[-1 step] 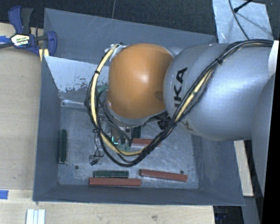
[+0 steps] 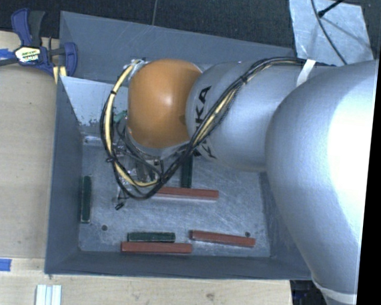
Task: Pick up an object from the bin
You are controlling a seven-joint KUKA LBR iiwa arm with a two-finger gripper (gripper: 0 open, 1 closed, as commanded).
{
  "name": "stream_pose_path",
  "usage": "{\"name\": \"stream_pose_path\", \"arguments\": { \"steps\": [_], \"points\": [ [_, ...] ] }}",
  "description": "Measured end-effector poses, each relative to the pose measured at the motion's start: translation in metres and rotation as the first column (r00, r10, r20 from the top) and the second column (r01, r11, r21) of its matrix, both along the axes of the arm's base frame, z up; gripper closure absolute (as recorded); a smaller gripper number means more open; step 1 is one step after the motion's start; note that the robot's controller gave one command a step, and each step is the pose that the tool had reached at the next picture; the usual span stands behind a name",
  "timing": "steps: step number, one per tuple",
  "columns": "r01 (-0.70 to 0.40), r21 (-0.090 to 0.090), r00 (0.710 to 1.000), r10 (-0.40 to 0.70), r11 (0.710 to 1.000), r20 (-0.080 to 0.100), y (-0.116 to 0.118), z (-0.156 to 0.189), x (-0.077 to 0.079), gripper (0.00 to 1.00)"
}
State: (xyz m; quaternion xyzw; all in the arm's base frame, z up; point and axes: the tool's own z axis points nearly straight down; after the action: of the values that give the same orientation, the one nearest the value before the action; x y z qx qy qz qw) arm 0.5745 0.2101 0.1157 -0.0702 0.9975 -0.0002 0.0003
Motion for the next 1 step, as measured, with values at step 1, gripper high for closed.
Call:
{"name": "stream_pose_path", "arguments": {
  "steps": [1],
  "points": [
    [0.077,-0.003,0.997,-0.077,0.997,-0.001,-0.0953,-0.0477,0.0052,0.00]
  ]
}}
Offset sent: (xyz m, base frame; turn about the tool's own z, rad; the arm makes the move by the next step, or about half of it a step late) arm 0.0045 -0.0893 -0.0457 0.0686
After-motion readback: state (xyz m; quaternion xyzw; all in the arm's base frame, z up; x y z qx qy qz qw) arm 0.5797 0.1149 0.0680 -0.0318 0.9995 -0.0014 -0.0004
